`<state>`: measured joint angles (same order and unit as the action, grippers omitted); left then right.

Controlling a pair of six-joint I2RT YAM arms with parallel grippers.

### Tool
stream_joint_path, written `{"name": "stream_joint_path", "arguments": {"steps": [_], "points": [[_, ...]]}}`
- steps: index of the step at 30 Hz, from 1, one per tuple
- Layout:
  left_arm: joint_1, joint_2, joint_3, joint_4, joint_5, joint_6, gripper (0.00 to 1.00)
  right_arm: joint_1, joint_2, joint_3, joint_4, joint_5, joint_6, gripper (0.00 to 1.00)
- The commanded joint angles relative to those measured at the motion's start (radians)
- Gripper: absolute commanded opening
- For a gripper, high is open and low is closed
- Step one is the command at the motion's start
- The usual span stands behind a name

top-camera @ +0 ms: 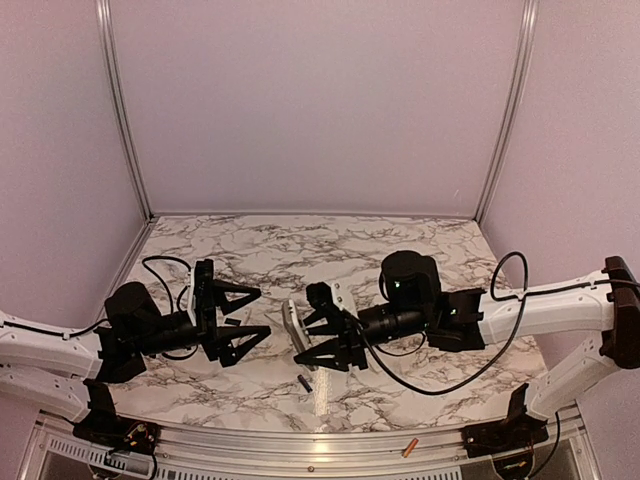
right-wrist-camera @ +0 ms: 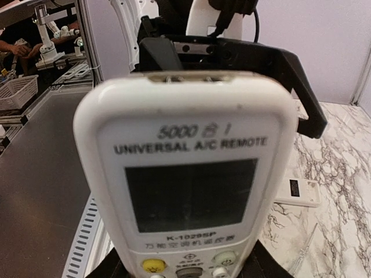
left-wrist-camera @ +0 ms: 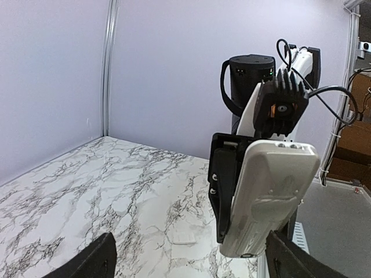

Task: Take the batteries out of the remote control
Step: Pass from the right arm to the left

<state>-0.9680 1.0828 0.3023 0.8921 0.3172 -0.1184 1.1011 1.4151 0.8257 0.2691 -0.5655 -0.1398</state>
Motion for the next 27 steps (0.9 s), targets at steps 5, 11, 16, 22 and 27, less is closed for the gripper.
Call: {"name": "stream_joint_path", "arguments": {"steps": [5, 11, 16, 22, 27], "points": [[0.0, -0.087, 0.042, -0.169, -0.004, -0.071, 0.91, -0.001, 0.005, 0.024, -0.036, -0.089, -0.042, 0.02], [-0.001, -0.101, 0.075, -0.244, -0.033, -0.098, 0.87, -0.004, 0.03, 0.042, -0.049, -0.089, -0.034, 0.02], [-0.017, -0.062, 0.1, -0.249, -0.04, -0.127, 0.84, -0.014, 0.06, 0.055, -0.043, -0.08, -0.016, 0.02], [-0.05, 0.017, 0.149, -0.257, -0.07, -0.129, 0.82, -0.022, 0.096, 0.073, -0.037, -0.079, -0.004, 0.02], [-0.081, 0.065, 0.181, -0.271, -0.075, -0.119, 0.81, -0.029, 0.098, 0.076, -0.025, -0.069, 0.021, 0.02]]}}
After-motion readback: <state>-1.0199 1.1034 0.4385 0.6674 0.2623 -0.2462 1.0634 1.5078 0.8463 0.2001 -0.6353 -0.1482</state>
